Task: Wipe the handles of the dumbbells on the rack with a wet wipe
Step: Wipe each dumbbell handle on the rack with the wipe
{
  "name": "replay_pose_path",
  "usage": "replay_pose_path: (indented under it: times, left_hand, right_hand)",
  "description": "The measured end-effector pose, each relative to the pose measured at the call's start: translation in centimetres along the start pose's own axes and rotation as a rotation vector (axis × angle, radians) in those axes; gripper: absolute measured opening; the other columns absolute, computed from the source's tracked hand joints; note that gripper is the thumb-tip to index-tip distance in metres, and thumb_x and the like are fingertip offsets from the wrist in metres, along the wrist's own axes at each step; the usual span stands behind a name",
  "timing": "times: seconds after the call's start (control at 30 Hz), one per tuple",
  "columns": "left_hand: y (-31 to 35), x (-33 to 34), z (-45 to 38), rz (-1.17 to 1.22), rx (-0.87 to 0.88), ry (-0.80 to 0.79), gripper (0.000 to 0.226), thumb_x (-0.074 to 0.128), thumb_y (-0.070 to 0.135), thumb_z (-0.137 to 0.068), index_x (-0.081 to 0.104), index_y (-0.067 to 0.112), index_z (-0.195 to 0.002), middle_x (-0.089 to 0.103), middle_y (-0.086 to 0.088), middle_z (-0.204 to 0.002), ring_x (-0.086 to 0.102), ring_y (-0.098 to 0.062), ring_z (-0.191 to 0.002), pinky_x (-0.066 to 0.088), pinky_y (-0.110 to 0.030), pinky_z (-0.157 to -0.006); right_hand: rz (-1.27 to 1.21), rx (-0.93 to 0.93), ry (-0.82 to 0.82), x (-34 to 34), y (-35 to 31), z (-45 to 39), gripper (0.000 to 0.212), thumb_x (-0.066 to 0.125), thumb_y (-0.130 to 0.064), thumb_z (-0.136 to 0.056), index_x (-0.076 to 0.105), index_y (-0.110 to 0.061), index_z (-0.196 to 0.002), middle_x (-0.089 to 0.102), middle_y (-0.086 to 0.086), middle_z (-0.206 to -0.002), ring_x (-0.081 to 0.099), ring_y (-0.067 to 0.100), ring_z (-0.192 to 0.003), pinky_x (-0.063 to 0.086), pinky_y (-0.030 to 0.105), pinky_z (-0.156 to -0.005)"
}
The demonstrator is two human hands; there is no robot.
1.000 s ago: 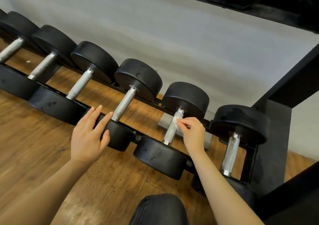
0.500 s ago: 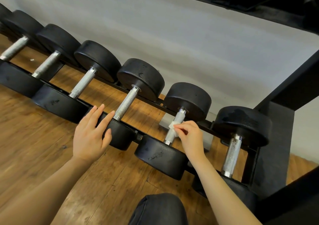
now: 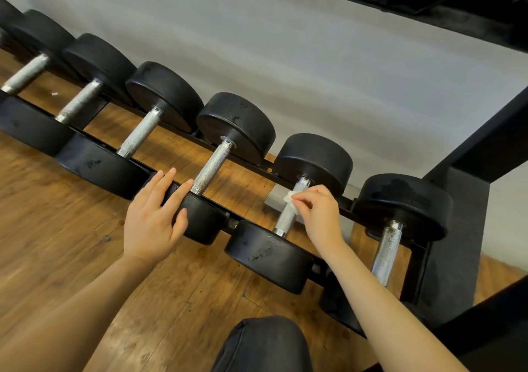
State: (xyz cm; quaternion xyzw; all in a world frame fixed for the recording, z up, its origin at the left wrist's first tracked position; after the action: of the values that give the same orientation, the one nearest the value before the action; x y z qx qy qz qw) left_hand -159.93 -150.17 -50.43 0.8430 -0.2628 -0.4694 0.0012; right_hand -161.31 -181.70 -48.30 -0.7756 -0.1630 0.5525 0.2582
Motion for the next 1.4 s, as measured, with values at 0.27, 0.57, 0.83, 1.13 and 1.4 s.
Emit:
replay_pose_path:
  times: [0.27,0.57,0.83,1.13,1.4]
  left_hand:
    - [-0.1,0.0,-0.1,-0.008,-0.010,-0.008,0.051,0.040,0.032,-0.095,0.056,0.010,-0.138,0.047,-0.022,-0.146,0.039,-0.040,-0.139,0.036,-0.054,-0.109]
    - [-0.3,0.1,0.0,-0.018,-0.016,-0.018,0.051,0.040,0.033,-0.095,0.056,0.012,-0.139,0.047,-0.020,-0.146,0.038,-0.038,-0.139,0.033,-0.050,-0.111]
    - [-0.2,0.0,-0.1,-0.015,-0.023,-0.027,0.051,0.040,0.033,-0.095,0.055,0.012,-0.139,0.046,-0.019,-0.147,0.038,-0.038,-0.140,0.033,-0.051,-0.110]
    - [-0.2,0.0,-0.1,-0.018,-0.026,-0.032,0.051,0.040,0.033,-0.095,0.055,0.013,-0.139,0.046,-0.020,-0.147,0.037,-0.039,-0.140,0.032,-0.050,-0.111]
    - [-0.1,0.0,0.0,-0.022,-0.026,-0.032,0.052,0.039,0.033,-0.095,0.055,0.012,-0.139,0.046,-0.020,-0.147,0.037,-0.039,-0.140,0.032,-0.051,-0.111]
  right_hand:
    - [0.059,-0.225,-0.097,0.0,0.3,0.2,0.019,0.070,-0.017,-0.087,0.074,-0.011,-0.104,0.056,0.001,-0.117,0.046,0.006,-0.109,0.031,0.000,-0.091]
    - [0.235,-0.540,-0.146,-0.4,0.4,-0.7,0.017,0.074,-0.011,-0.082,0.075,-0.009,-0.099,0.066,0.004,-0.099,0.057,0.019,-0.101,0.041,0.025,-0.093]
    - [0.240,-0.610,-0.231,-1.1,0.4,-1.3,0.019,0.074,-0.011,-0.082,0.075,-0.009,-0.101,0.067,0.004,-0.103,0.058,0.020,-0.102,0.045,0.027,-0.091]
    - [0.248,-0.601,-0.228,-1.2,0.1,-1.3,0.017,0.073,-0.015,-0.083,0.076,-0.011,-0.099,0.067,0.003,-0.101,0.058,0.020,-0.100,0.047,0.028,-0.086]
    - [0.285,-0.597,-0.372,-1.2,-0.6,-1.8,0.021,0.063,-0.027,-0.092,0.074,-0.016,-0.106,0.062,-0.004,-0.103,0.052,0.011,-0.102,0.047,0.028,-0.088]
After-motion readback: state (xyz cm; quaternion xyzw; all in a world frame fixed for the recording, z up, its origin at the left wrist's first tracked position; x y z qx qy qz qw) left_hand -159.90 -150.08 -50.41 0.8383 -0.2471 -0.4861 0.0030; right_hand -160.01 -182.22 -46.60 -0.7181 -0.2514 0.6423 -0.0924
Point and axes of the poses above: each hand's wrist, its own z-axis away from the middle knuckle, its own x-axis out of the palm, y = z × x, the point moved 2 cm from there along -z, towards the middle knuckle
